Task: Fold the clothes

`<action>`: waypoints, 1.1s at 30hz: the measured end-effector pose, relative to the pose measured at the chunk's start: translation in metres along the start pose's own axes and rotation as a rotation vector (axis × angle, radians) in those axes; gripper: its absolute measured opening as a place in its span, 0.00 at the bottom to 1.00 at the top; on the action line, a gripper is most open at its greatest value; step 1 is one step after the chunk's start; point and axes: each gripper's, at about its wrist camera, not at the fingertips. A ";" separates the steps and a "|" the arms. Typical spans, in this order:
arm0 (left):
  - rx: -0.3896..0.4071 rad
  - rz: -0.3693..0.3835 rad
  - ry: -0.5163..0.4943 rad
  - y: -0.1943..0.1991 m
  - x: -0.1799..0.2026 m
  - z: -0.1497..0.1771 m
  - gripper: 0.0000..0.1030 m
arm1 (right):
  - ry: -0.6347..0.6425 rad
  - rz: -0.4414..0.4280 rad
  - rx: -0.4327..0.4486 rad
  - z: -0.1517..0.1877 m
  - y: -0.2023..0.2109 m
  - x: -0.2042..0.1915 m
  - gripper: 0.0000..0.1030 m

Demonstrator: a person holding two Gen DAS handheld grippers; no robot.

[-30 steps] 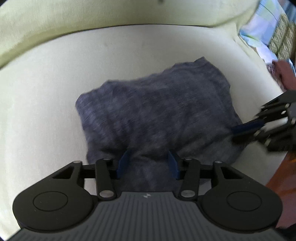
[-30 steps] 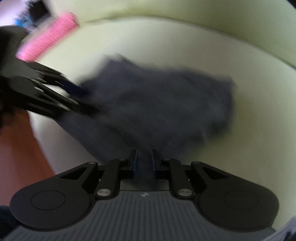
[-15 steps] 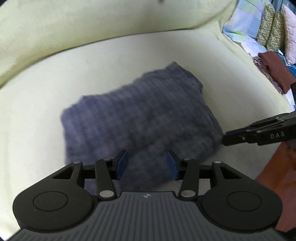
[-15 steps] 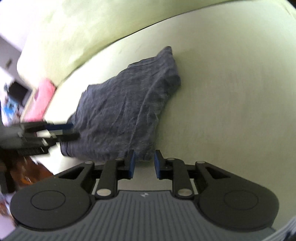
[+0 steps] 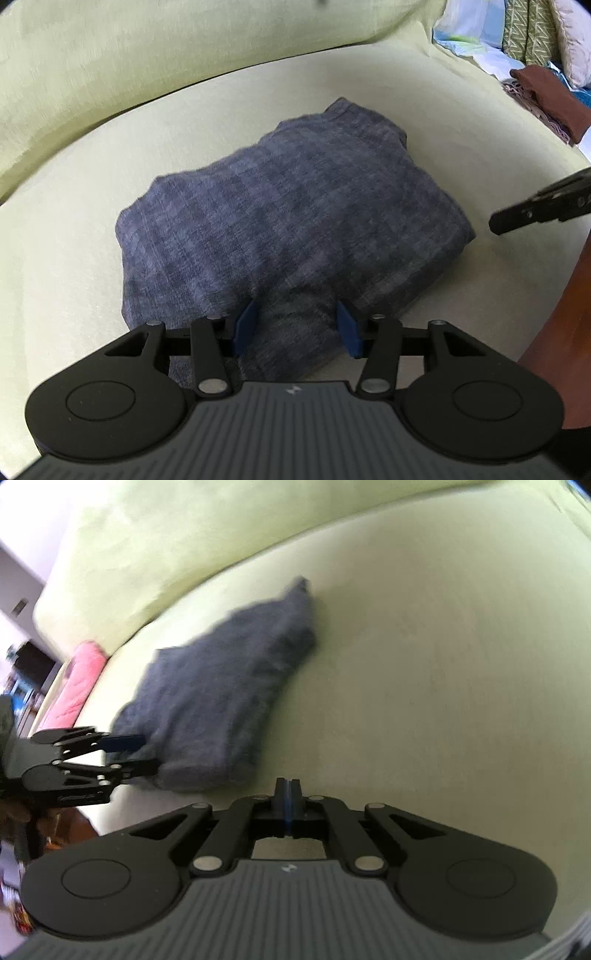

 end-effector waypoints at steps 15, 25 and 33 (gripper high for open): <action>0.050 -0.059 0.122 -0.023 -0.005 0.001 0.50 | -0.068 -0.009 -0.017 -0.006 -0.049 0.011 0.00; 0.163 -0.047 0.099 0.010 0.003 -0.028 0.48 | 0.073 0.014 0.087 -0.047 -0.038 -0.008 0.06; 0.199 -0.083 0.050 -0.041 -0.011 -0.005 0.51 | 0.229 0.005 0.069 -0.045 -0.077 0.006 0.00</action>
Point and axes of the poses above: each gripper's, at about its wrist camera, not at the fingertips, and y roughly against the way its jaws point, x to its right, z to its underside, and after that the axes turned 2 degrees about -x, right-handed
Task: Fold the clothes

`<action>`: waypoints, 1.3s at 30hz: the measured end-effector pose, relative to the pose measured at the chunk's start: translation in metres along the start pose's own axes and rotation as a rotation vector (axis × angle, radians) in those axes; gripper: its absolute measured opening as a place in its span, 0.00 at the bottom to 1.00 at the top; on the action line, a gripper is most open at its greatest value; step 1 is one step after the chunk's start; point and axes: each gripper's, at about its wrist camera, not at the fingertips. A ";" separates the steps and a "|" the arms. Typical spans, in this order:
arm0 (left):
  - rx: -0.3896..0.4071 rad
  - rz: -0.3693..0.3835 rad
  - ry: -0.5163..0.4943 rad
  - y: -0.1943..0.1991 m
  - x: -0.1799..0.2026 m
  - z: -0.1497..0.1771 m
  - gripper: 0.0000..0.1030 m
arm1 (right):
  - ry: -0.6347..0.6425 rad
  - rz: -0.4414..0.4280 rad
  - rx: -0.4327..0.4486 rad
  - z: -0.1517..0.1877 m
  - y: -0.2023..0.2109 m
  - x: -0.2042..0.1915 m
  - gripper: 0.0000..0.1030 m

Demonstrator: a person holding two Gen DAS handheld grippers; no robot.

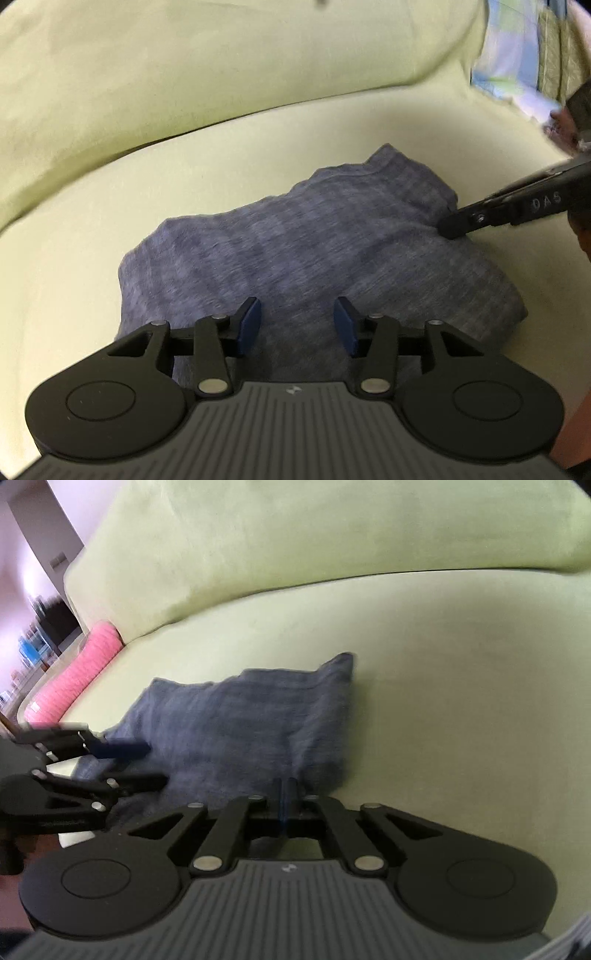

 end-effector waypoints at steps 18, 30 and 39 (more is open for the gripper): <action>0.139 -0.059 0.008 -0.008 -0.051 -0.011 0.53 | 0.277 0.289 0.109 -0.030 -0.026 -0.019 0.08; 0.090 -0.297 0.050 0.094 -0.035 -0.020 0.52 | 0.387 0.193 0.390 0.054 0.082 -0.160 0.29; 0.012 -0.362 0.224 0.124 -0.072 0.031 0.56 | 0.654 0.165 0.290 0.128 0.059 -0.252 0.29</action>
Point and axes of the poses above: each gripper's, at about its wrist camera, not at the fingertips, and y roughly against the way its jaws point, x to its right, z to its underside, and after that the axes turned 2 degrees about -x, right-handed
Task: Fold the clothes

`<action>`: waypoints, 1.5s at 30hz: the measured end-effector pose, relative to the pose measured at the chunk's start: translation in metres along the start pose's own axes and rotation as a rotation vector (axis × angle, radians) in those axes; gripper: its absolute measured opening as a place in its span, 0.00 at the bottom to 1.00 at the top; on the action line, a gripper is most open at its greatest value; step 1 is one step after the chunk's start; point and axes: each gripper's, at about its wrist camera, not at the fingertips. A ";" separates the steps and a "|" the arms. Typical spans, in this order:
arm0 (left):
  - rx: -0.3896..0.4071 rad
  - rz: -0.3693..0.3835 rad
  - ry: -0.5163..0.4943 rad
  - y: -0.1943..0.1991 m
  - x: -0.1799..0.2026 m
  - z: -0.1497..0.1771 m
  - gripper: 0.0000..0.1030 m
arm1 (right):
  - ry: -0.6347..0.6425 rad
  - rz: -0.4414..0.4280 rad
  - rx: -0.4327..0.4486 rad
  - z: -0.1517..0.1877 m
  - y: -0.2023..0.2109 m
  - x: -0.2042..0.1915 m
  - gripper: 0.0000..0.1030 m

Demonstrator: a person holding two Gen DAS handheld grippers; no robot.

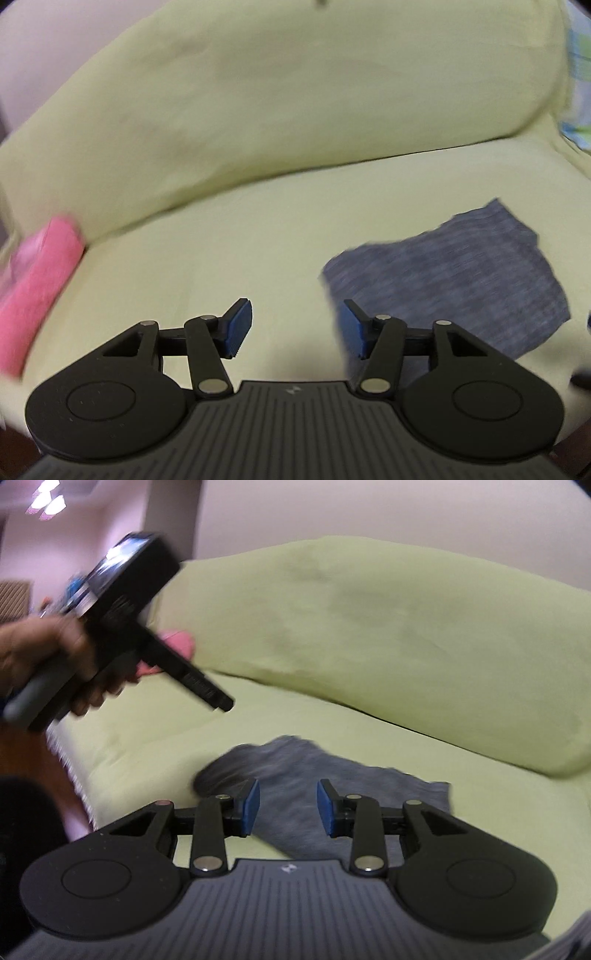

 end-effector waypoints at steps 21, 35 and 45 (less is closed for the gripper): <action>-0.130 0.183 0.236 -0.045 -0.052 0.070 0.56 | 0.912 0.217 -0.068 0.051 -0.141 -0.117 0.18; -0.116 0.258 0.287 -0.036 -0.065 0.066 0.64 | 0.709 0.194 -0.038 0.041 -0.102 -0.111 0.37; 0.304 0.137 -0.605 0.010 0.003 0.102 0.64 | -0.486 -0.016 -0.184 0.024 -0.052 -0.009 0.37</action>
Point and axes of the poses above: each gripper's, at about its wrist camera, not at the fingertips, and y roughly against the way its jaws point, x to its right, z to its underside, and after that the axes turned 2 degrees about -x, right-handed
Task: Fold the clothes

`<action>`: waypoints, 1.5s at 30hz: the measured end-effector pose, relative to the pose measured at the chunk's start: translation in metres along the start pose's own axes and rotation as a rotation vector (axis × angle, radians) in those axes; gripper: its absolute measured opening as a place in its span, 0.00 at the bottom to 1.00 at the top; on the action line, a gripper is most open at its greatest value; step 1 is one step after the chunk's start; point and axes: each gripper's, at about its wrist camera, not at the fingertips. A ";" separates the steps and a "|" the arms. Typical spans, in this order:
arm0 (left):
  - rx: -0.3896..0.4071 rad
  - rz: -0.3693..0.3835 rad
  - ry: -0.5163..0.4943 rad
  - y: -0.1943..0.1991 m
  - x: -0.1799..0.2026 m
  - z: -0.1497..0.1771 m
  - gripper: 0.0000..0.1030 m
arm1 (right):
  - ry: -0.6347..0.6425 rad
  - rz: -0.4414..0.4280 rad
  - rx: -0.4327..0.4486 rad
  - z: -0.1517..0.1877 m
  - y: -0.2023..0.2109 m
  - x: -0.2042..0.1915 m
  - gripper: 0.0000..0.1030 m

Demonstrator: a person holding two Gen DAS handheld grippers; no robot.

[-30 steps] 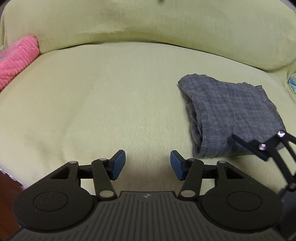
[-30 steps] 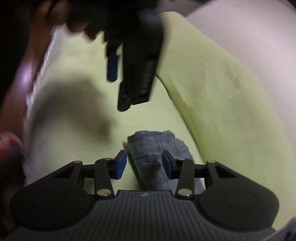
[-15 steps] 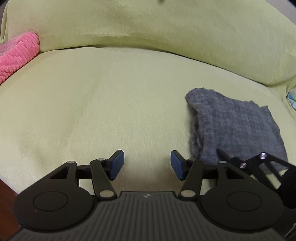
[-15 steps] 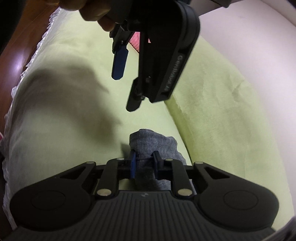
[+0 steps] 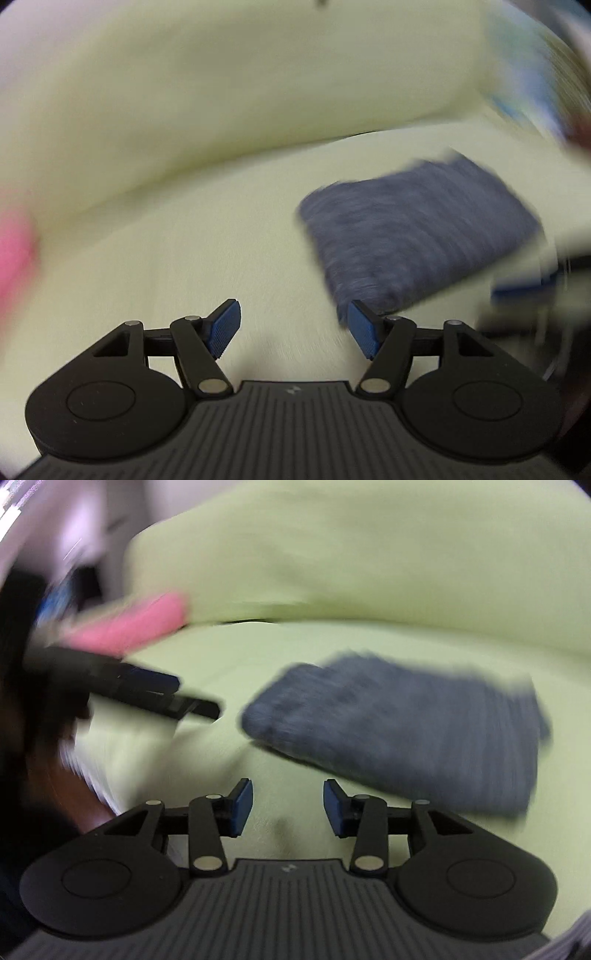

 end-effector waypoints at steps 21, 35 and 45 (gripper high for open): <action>0.106 0.043 -0.888 -0.037 0.060 0.019 0.52 | 1.371 0.275 0.049 0.041 -0.063 -0.066 0.33; 0.114 0.091 -0.899 -0.033 0.046 0.013 0.18 | 1.440 0.245 0.020 0.034 -0.056 -0.058 0.10; 0.115 0.057 -0.954 -0.028 0.047 0.016 0.18 | 1.362 0.272 0.022 0.035 -0.030 -0.054 0.22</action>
Point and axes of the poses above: each gripper's, at about its wrist camera, not at the fingertips, and y roughly against the way its jaws point, x to its right, z to its underside, and after that the axes turned 2 degrees about -x, right-handed
